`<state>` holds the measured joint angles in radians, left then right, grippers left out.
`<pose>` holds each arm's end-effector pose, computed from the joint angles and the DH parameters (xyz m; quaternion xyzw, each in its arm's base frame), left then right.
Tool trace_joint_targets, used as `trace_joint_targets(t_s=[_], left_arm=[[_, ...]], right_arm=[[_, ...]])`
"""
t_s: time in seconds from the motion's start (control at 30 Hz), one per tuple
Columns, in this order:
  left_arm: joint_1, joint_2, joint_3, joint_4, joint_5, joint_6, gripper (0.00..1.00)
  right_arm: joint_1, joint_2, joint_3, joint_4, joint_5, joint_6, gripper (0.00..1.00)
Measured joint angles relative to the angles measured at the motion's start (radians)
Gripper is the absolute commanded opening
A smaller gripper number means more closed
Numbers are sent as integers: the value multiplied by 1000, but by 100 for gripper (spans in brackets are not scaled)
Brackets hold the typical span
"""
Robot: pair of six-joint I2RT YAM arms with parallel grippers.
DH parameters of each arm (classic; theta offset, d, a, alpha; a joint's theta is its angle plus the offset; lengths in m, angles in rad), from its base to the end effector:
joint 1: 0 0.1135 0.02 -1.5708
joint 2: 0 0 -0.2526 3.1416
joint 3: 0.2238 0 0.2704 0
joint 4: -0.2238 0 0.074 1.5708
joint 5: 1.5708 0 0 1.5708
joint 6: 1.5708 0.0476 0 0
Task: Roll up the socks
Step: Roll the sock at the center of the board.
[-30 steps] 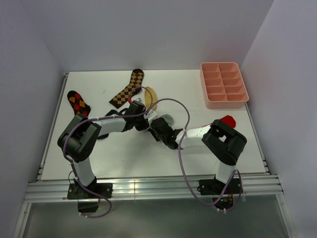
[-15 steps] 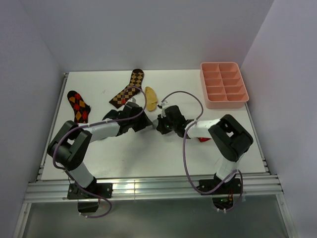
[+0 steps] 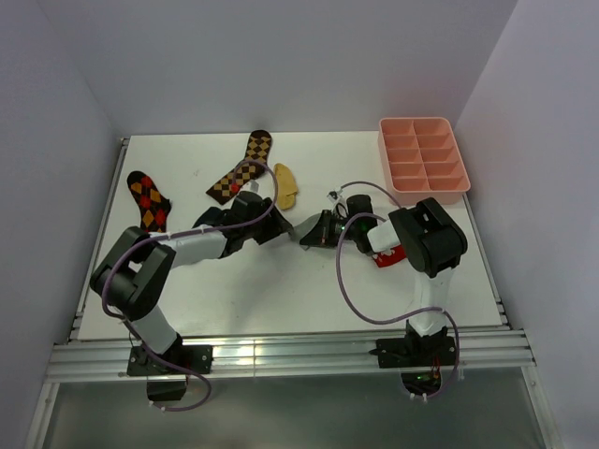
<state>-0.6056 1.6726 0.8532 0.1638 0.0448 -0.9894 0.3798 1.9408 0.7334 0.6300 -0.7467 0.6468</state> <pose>0.2996 -0.2100 0.1390 -0.1613 0.8823 -0.3301 0.2941 0.3153 0.1607 0.0644 -0.0633 0.8344 0.4972 0.2291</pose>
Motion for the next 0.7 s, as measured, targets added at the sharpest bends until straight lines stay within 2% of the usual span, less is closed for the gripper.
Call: trace_joint_targets(t_s=[0.23, 0.53, 0.7], left_arm=[[-1, 69, 1, 21, 18, 3, 56], [-8, 126, 25, 64, 29, 4, 55], [-9, 141, 33, 80, 29, 3, 50]], right_arm=[[-26, 42, -1, 61, -69, 84, 0], [-28, 48, 0, 59, -83, 97, 0], [-29, 48, 0, 58, -83, 97, 0]])
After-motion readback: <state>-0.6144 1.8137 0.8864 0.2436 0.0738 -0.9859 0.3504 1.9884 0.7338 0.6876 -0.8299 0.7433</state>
